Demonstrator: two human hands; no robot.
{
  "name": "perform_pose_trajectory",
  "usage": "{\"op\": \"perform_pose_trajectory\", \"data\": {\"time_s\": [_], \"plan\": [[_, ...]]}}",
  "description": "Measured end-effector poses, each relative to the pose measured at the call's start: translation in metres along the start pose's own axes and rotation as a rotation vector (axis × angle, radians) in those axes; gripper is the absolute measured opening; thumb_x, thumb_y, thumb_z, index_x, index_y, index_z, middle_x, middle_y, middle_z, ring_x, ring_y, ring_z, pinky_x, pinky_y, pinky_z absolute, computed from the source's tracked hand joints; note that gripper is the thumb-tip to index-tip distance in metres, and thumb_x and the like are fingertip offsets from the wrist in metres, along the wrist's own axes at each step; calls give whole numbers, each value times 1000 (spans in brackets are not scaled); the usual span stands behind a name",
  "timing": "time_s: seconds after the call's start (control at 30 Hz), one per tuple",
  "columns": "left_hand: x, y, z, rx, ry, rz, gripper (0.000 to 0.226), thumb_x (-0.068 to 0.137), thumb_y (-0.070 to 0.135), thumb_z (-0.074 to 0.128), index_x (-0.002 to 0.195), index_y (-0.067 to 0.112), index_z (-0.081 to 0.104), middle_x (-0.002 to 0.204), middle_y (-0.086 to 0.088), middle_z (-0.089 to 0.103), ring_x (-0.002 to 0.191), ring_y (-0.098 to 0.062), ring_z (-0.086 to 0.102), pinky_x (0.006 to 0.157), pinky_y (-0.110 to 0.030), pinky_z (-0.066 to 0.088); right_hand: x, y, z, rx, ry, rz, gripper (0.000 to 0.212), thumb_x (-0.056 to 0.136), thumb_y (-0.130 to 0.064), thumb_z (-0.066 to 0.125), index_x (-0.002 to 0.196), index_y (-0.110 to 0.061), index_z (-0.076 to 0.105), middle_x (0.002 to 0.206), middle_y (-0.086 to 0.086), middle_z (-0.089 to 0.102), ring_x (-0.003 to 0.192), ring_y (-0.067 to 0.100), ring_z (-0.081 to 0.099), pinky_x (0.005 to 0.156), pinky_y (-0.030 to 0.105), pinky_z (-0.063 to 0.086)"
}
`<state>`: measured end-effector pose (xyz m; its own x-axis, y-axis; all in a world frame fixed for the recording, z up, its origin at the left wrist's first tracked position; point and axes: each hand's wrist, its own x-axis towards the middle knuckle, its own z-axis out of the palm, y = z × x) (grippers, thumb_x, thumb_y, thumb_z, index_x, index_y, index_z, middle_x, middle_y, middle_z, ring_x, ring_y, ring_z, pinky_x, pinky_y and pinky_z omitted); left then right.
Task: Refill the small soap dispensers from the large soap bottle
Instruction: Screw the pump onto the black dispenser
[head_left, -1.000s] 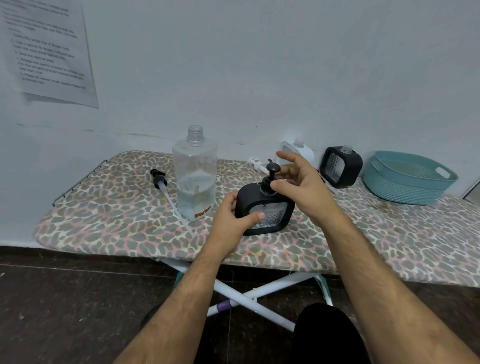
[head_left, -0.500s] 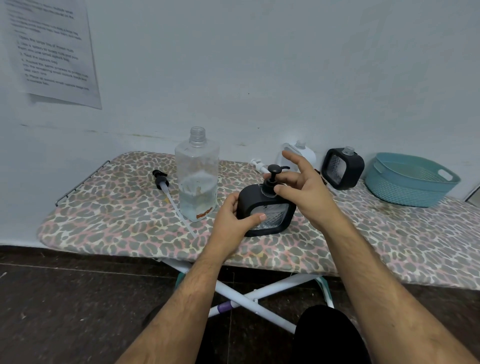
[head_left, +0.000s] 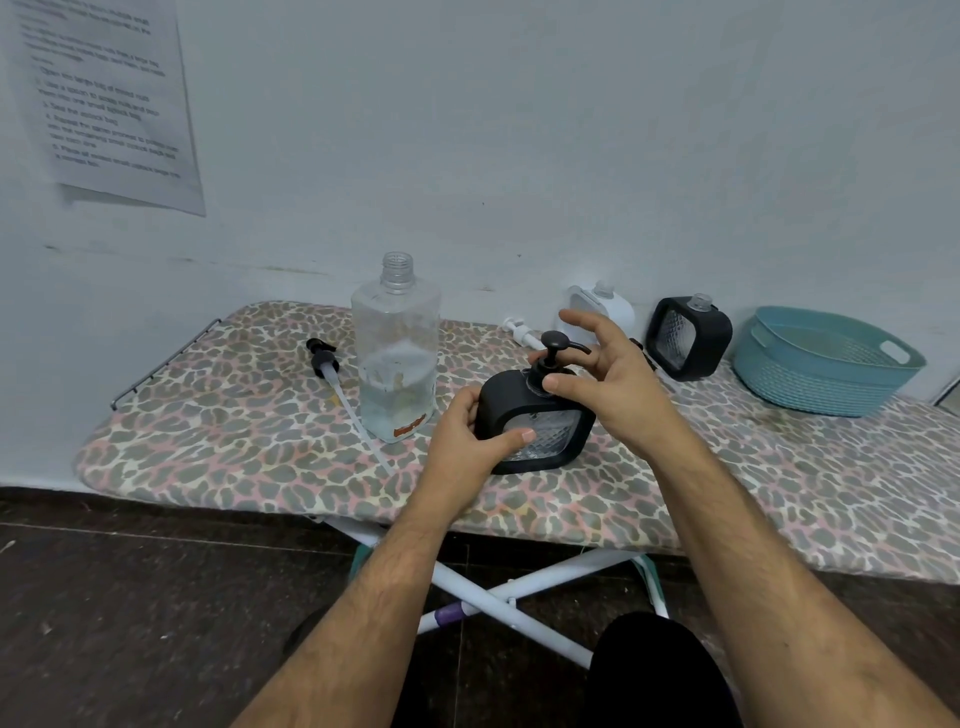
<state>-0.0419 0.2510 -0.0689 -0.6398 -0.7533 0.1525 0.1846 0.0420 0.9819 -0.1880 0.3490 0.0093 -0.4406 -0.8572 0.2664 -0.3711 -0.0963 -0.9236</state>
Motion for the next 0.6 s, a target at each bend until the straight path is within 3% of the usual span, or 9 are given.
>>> {"op": "perform_pose_trajectory", "data": {"time_s": [0.1, 0.17, 0.3, 0.37, 0.5, 0.6], "plan": [[0, 0, 0, 10, 15, 1, 48, 76, 8, 83, 112, 25, 56, 108, 1, 70, 94, -7, 70, 76, -23, 56, -1, -2, 7, -63, 124, -12, 60, 75, -4, 82, 122, -27, 54, 97, 0, 75, 89, 0, 69, 81, 20, 53], [-1, 2, 0, 6, 18, -3, 48, 76, 6, 82, 111, 25, 56, 107, 2, 70, 92, -5, 70, 74, -21, 55, -1, -2, 10, -84, 155, -22, 61, 73, -6, 85, 121, -27, 54, 94, -2, 74, 83, -4, 67, 75, 13, 50], [-1, 2, 0, 15, 10, -9, 49, 76, 7, 83, 113, 22, 56, 108, 2, 70, 93, -5, 70, 76, -22, 56, 0, 2, 3, -17, -3, 5, 68, 84, 1, 73, 140, -27, 44, 114, 3, 72, 116, 10, 64, 92, 21, 51], [-1, 1, 0, 12, 8, -12, 49, 75, 8, 83, 114, 21, 56, 108, 1, 70, 95, -6, 70, 77, -23, 56, 0, 1, -2, 47, -101, 12, 68, 90, 9, 63, 144, -24, 39, 121, 9, 70, 123, 15, 60, 99, 31, 51], [-1, 3, 0, -1, 9, -5, 48, 75, 5, 83, 110, 24, 57, 107, 3, 70, 94, -5, 70, 76, -21, 55, 4, -2, -5, 11, -98, 12, 66, 83, 1, 71, 139, -24, 47, 112, 12, 73, 116, 23, 65, 100, 42, 51], [-1, 2, 0, 14, 12, 1, 48, 74, 6, 84, 110, 24, 57, 107, 4, 70, 93, -4, 70, 76, -21, 55, 4, -3, -5, -50, -55, 2, 59, 82, 3, 73, 131, -23, 52, 103, 3, 76, 106, 18, 69, 94, 37, 53]]}}
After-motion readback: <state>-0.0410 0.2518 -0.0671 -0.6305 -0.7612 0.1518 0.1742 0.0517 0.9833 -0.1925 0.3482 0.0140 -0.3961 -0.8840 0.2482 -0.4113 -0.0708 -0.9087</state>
